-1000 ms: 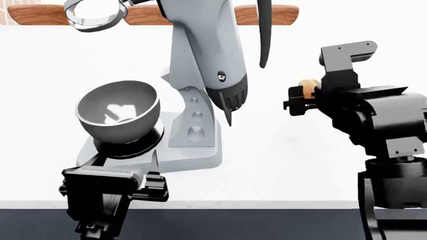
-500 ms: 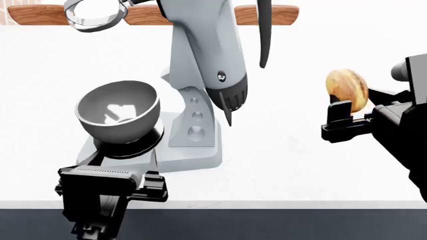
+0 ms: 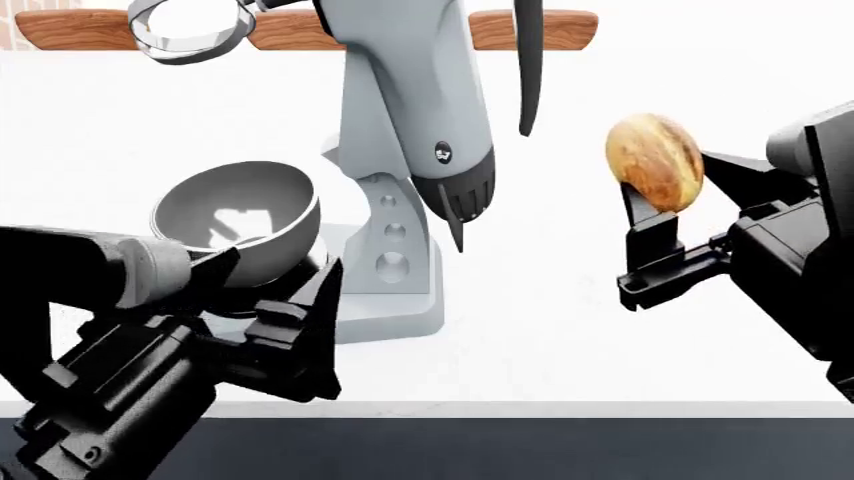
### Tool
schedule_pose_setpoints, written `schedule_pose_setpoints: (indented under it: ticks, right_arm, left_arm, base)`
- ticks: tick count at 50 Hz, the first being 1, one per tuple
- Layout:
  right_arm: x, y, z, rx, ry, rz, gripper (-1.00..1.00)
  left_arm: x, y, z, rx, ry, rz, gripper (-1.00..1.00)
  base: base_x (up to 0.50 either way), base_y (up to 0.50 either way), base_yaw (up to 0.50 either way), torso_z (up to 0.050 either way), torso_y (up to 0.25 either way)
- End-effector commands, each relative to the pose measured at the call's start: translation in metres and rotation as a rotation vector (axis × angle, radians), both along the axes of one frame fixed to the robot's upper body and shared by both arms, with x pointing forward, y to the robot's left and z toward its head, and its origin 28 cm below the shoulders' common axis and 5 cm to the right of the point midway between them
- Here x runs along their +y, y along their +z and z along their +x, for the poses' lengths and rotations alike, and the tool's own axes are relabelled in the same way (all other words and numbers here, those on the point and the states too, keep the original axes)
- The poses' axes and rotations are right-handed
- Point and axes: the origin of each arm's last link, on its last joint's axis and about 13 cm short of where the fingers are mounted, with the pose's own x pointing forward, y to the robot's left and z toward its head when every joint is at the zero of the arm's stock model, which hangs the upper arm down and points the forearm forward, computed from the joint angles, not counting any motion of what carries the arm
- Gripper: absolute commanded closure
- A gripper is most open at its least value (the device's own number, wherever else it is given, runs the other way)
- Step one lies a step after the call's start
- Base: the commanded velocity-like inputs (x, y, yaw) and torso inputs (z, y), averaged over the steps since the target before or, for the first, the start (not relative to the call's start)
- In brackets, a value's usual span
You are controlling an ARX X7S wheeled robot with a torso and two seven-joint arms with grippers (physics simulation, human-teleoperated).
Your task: Place the bread in the stand mixer bowl.
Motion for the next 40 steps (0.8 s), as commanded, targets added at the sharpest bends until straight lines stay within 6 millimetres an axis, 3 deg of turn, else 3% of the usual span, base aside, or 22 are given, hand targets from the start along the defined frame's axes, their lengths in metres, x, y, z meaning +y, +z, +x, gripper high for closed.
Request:
schedule_pose_setpoints:
  ticks: [1,18,19,23,31,40]
  right_arm:
    - [0.01,0.003,-0.004,-0.093,0.144,-0.067,1.0]
    - [0.013,-0.008,-0.017,-0.195,0.316,-0.156,1.0]
    - [0.013,-0.007,-0.017,-0.197,0.329,-0.145,1.0]
    - [0.014,-0.006,-0.018,-0.205,0.334,-0.139,1.0]
    - [0.017,-0.009,-0.016,-0.241,0.36,-0.133,1.0]
    - [0.015,-0.011,-0.02,-0.302,0.453,-0.13,1.0]
  left_arm:
    - [0.027,0.053,-0.017,0.15,-0.156,-0.096,-1.0]
    - [0.037,0.078,0.0,0.219,-0.214,-0.262,-1.0]
    - [0.037,0.079,0.002,0.21,-0.134,-0.215,-1.0]
    - [0.036,0.077,0.01,0.255,-0.143,-0.257,-1.0]
    - [0.037,0.078,0.023,0.368,-0.261,-0.369,-1.0]
    - [0.044,0.083,0.031,0.417,-0.282,-0.462,-1.0]
  base:
    - [0.0,0.0,0.0,0.0,0.0]
    - [0.0,0.0,0.0,0.0,0.0]
    - [0.0,0.0,0.0,0.0,0.0]
    - [0.0,0.0,0.0,0.0,0.0]
    - [0.0,0.0,0.0,0.0,0.0]
    - [0.0,0.0,0.0,0.0,0.0]
